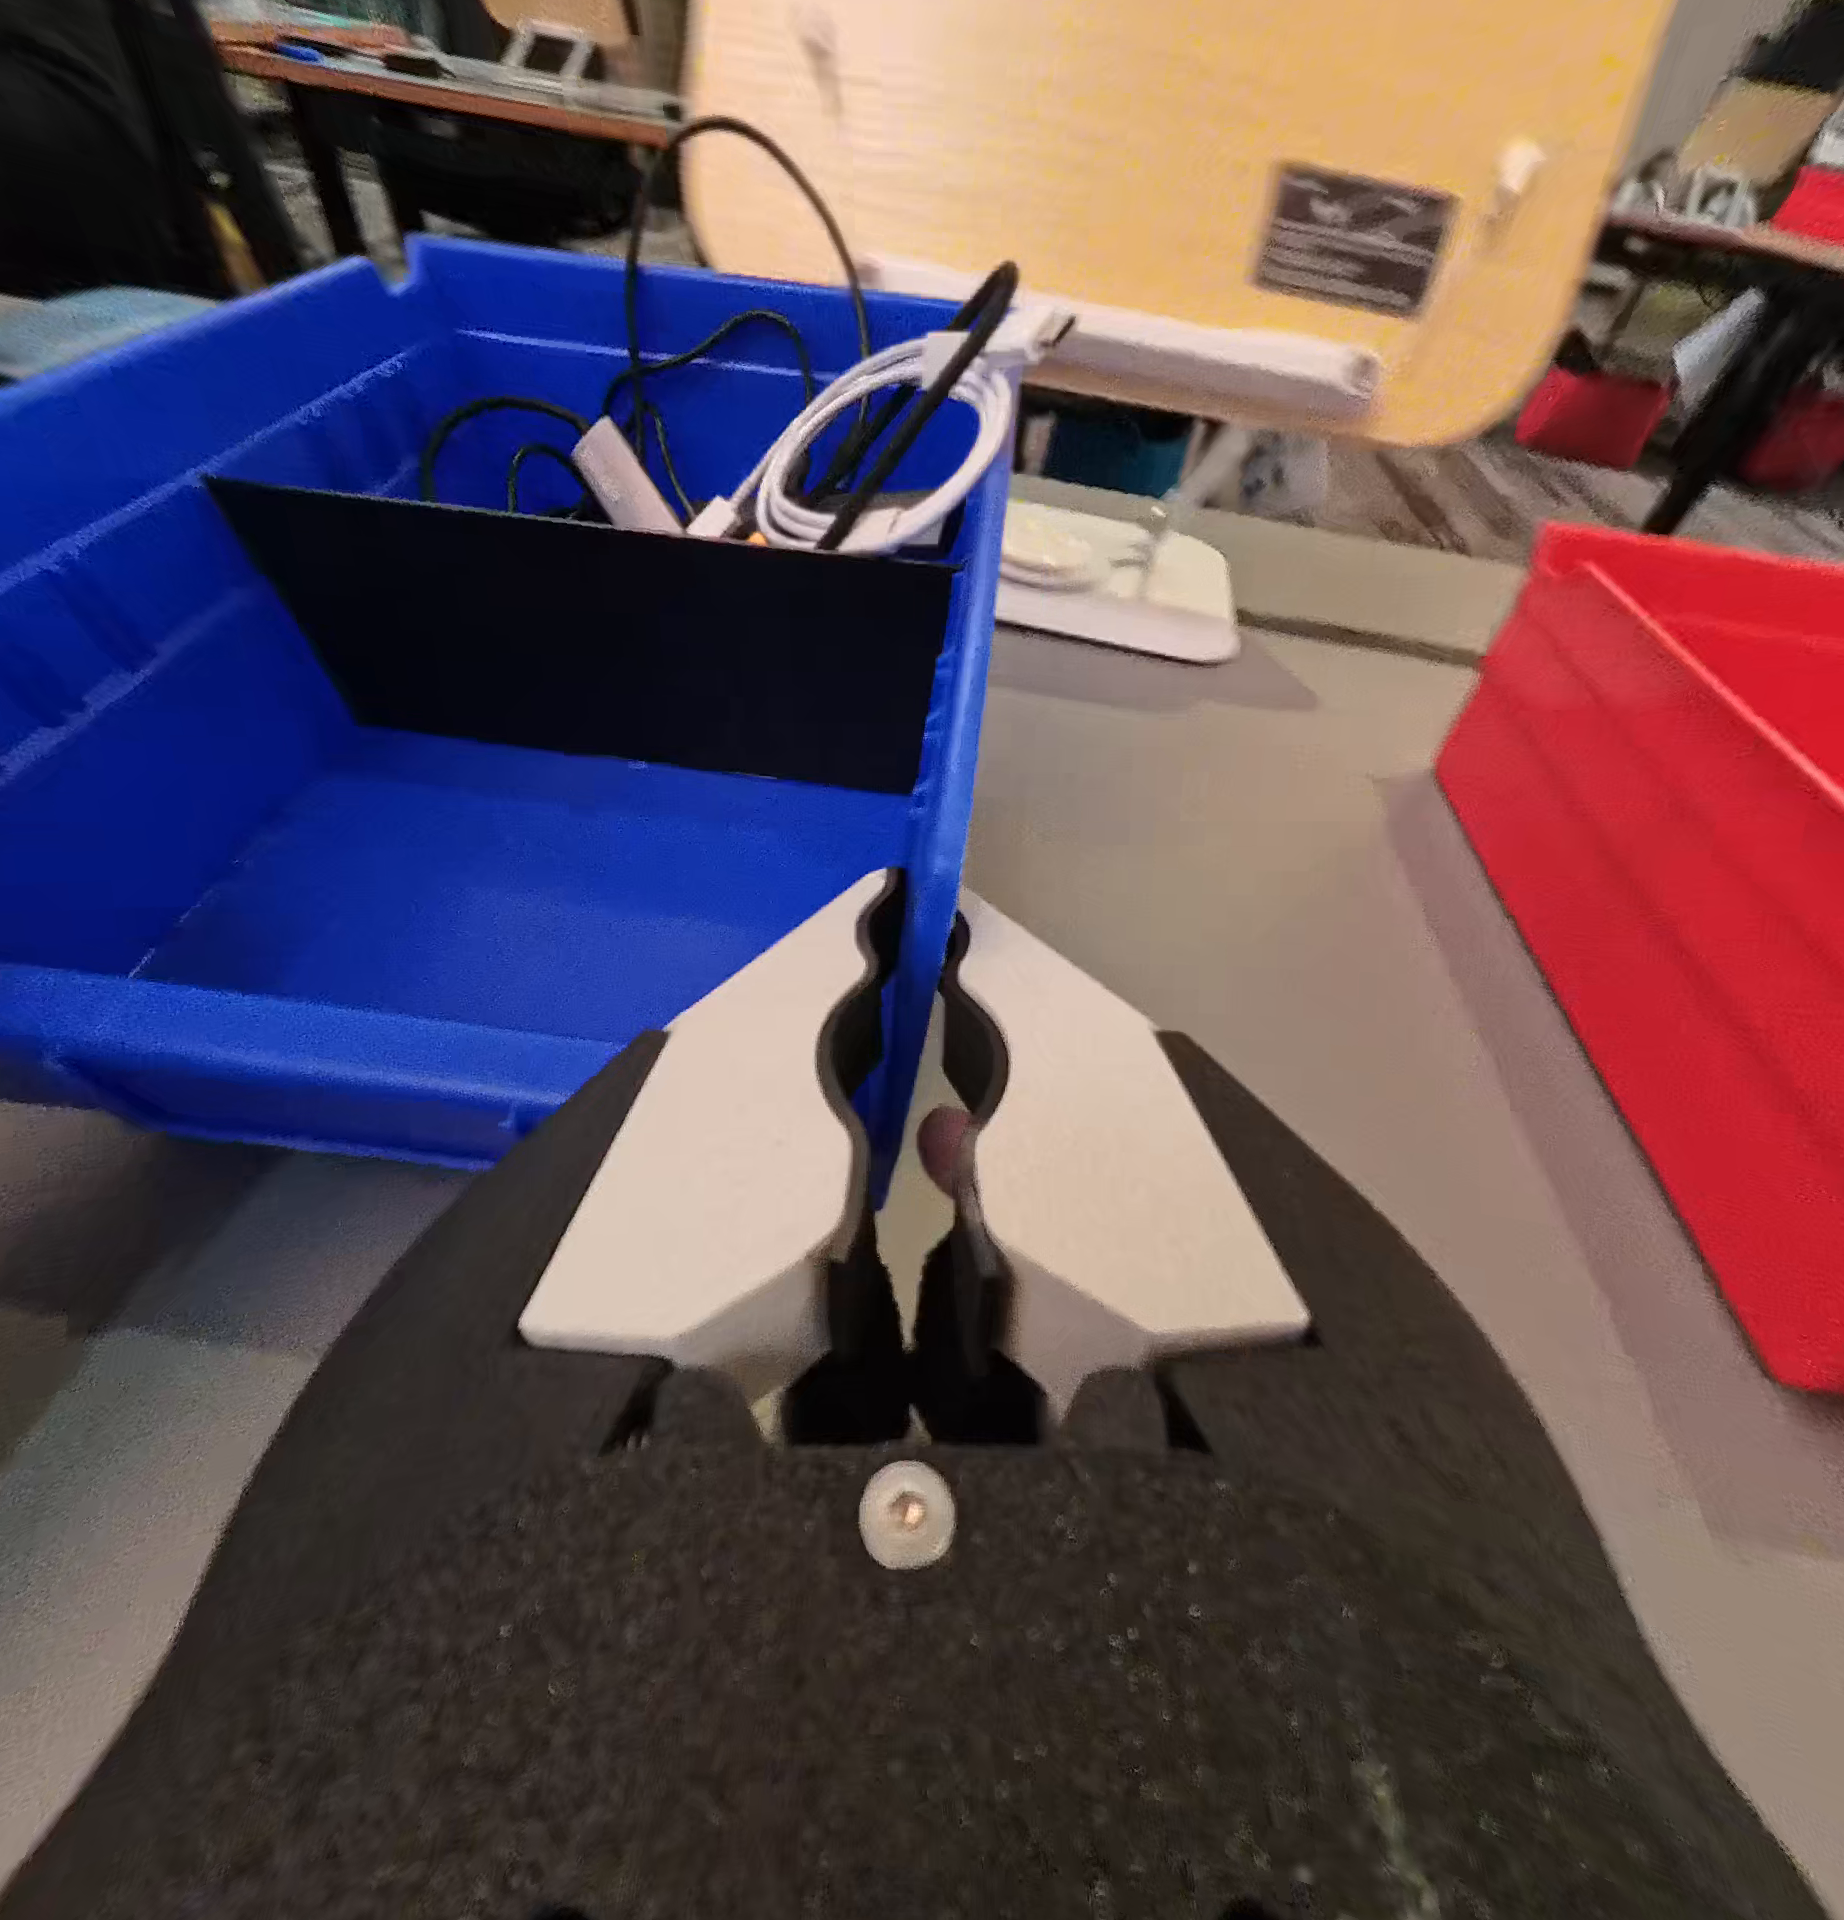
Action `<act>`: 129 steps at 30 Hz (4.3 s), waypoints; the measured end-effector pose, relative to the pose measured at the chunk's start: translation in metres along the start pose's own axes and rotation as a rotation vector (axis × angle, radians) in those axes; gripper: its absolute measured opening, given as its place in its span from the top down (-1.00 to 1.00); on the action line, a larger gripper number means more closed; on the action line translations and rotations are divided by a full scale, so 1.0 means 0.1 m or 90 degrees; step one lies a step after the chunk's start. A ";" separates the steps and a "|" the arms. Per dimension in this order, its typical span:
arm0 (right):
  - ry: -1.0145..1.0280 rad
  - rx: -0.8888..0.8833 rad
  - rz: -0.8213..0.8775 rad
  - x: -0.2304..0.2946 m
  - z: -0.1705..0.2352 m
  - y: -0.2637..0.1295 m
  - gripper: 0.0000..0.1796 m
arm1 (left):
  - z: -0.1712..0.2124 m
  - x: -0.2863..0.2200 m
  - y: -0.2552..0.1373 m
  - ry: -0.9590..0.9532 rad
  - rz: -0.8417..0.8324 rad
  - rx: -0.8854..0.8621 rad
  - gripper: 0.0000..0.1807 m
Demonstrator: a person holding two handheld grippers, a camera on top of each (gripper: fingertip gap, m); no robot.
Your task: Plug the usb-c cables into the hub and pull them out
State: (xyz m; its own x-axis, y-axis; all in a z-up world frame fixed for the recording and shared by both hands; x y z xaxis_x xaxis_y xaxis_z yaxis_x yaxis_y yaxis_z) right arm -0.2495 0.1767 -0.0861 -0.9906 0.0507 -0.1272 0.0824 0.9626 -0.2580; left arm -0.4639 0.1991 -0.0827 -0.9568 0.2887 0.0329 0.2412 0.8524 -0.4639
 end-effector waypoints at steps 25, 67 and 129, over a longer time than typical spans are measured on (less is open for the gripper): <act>-0.011 0.042 -0.302 0.88 -0.18 -0.13 0.61 | 0.12 1.62 -0.24 -0.009 -0.164 -0.063 0.56; 0.107 0.048 -0.052 -2.79 0.70 -0.42 0.56 | 0.52 0.12 -0.54 -0.155 0.135 0.010 0.58; -0.004 0.029 -0.174 -2.20 0.66 -0.47 0.56 | -2.38 0.95 0.53 -0.007 0.108 0.001 0.84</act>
State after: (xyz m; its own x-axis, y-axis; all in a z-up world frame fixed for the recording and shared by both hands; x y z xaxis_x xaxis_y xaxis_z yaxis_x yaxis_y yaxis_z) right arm -0.0279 0.1025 -0.1086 -0.9760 -0.2115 -0.0519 -0.1835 0.9272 -0.3266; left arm -0.5036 0.3754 0.1071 -0.9043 0.4231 -0.0562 0.3989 0.7910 -0.4640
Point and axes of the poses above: each gripper's, where its closed fingertips meet, y out along the fingers, z out of its underside, x = y × z across the jaws, the point moved 7 cm from there along -y, back along the fingers, and after that the axes turned 3 degrees about z, right-handed, at the moved point
